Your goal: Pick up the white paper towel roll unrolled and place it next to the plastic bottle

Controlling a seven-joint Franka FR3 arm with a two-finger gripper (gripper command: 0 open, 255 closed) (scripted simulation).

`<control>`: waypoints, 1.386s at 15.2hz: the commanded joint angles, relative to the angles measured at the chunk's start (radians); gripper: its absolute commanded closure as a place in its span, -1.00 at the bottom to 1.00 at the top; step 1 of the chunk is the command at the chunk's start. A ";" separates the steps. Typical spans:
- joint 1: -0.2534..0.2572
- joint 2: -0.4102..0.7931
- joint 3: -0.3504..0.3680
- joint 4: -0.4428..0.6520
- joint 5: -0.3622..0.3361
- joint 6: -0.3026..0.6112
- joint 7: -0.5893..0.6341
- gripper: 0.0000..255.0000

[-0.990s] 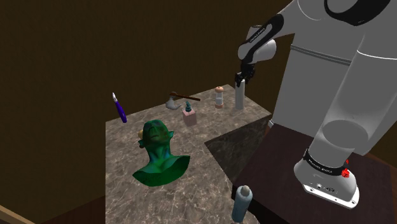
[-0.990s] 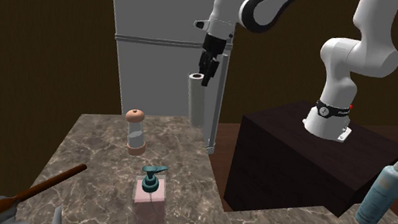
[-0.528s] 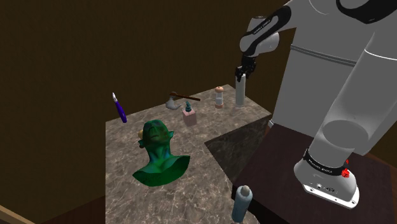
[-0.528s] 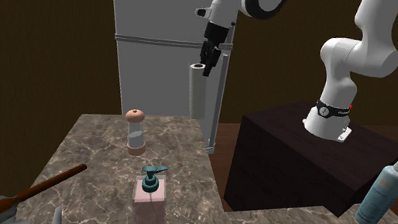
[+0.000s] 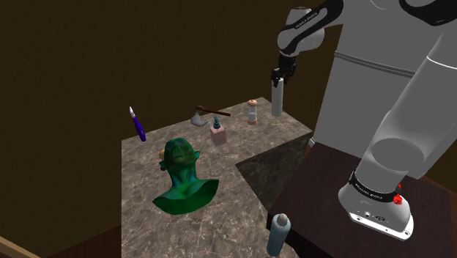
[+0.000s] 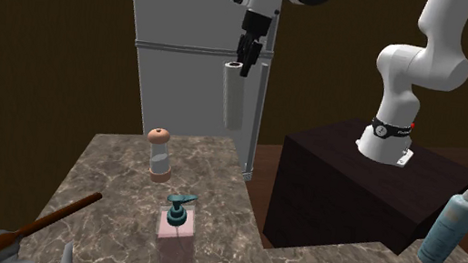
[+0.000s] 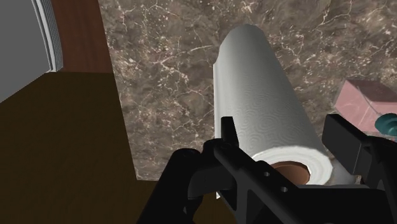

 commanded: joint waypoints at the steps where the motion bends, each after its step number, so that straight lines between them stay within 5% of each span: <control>1: 0.000 -0.014 0.002 0.019 -0.008 -0.032 0.007 1.00; 21: 0.001 -0.086 0.019 0.221 -0.039 -0.301 0.035 1.00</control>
